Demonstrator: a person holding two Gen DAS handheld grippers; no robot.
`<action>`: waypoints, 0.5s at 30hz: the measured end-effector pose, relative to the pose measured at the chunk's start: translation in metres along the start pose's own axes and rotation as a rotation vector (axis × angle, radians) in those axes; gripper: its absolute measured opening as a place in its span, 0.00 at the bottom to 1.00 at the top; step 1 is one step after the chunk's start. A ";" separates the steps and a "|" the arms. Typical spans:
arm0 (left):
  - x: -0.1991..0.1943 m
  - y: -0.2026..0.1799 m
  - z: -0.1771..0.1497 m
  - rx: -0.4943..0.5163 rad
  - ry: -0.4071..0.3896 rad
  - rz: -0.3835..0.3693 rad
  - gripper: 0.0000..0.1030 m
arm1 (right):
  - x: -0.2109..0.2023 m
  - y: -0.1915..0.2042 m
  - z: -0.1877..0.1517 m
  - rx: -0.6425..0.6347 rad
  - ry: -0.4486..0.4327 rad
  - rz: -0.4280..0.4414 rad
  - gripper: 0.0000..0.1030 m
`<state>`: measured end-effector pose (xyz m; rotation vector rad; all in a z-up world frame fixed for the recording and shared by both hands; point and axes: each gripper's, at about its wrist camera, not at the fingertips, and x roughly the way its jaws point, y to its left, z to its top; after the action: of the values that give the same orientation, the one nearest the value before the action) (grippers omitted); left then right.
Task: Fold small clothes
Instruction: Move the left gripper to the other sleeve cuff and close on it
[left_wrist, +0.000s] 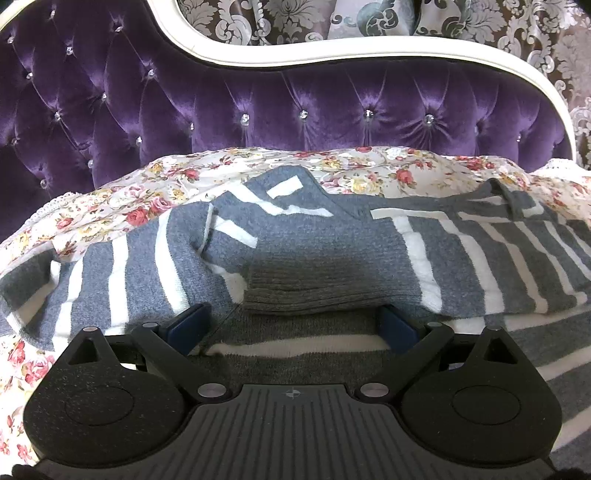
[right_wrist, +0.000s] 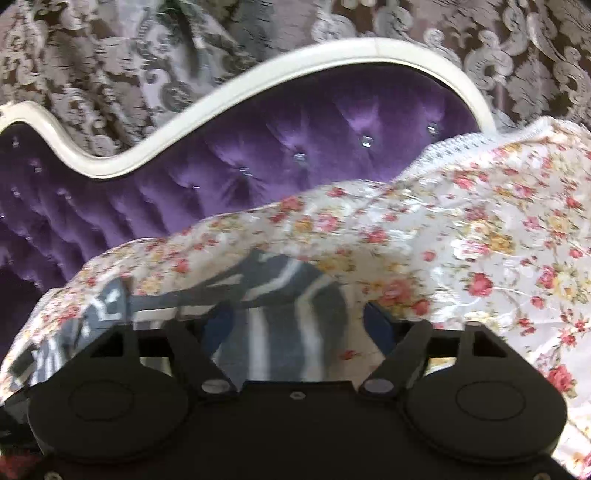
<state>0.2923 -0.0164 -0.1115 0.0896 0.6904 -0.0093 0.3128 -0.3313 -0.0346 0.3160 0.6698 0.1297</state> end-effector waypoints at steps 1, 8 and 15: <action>0.000 0.000 0.000 -0.002 -0.001 -0.001 0.96 | 0.000 0.005 0.000 -0.009 -0.006 0.005 0.87; -0.013 0.010 0.006 -0.049 0.028 -0.086 0.95 | 0.005 0.033 -0.002 -0.073 -0.004 0.035 0.94; -0.046 0.050 0.010 -0.142 -0.009 -0.094 0.95 | 0.004 0.043 -0.008 -0.081 0.021 0.027 0.95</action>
<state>0.2648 0.0320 -0.0708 -0.0790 0.6844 -0.0508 0.3100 -0.2876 -0.0287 0.2456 0.6798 0.1856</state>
